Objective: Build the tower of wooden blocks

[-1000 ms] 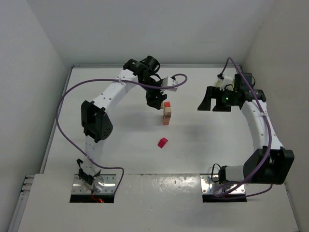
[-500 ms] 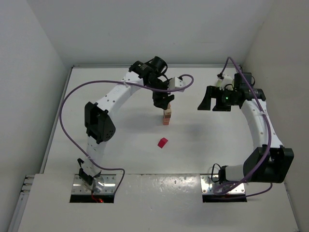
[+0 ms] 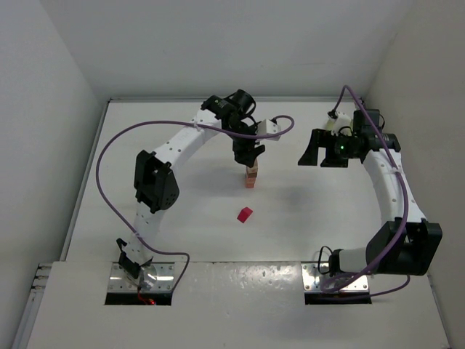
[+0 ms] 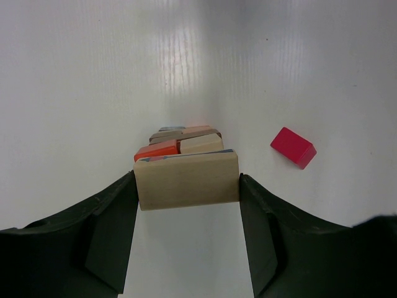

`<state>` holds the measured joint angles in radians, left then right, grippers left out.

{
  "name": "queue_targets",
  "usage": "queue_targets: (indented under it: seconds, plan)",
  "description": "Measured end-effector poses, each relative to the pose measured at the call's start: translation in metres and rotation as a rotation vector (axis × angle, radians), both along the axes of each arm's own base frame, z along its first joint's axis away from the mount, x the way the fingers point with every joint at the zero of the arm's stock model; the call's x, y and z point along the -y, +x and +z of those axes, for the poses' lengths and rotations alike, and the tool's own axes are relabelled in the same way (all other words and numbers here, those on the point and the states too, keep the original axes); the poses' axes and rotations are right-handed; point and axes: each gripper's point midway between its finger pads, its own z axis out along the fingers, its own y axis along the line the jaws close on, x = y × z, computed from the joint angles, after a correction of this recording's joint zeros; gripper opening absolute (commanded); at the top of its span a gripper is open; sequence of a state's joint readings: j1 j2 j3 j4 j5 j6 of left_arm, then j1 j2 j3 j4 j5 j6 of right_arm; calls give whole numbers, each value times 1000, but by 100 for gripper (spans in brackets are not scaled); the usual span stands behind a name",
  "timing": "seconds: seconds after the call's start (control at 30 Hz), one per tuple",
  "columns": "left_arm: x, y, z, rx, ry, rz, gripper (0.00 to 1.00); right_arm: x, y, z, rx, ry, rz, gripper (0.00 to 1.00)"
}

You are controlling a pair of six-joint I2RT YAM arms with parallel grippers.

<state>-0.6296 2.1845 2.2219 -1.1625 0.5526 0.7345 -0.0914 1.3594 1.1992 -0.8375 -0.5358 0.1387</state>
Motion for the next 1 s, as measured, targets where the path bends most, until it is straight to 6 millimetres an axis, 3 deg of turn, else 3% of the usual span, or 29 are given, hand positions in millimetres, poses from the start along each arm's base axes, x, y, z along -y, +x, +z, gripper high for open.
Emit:
queue_targets:
  seconds: [1.0]
  plan:
    - [0,6,-1,19,5,18,61,2,5,2,19,0,-7,100]
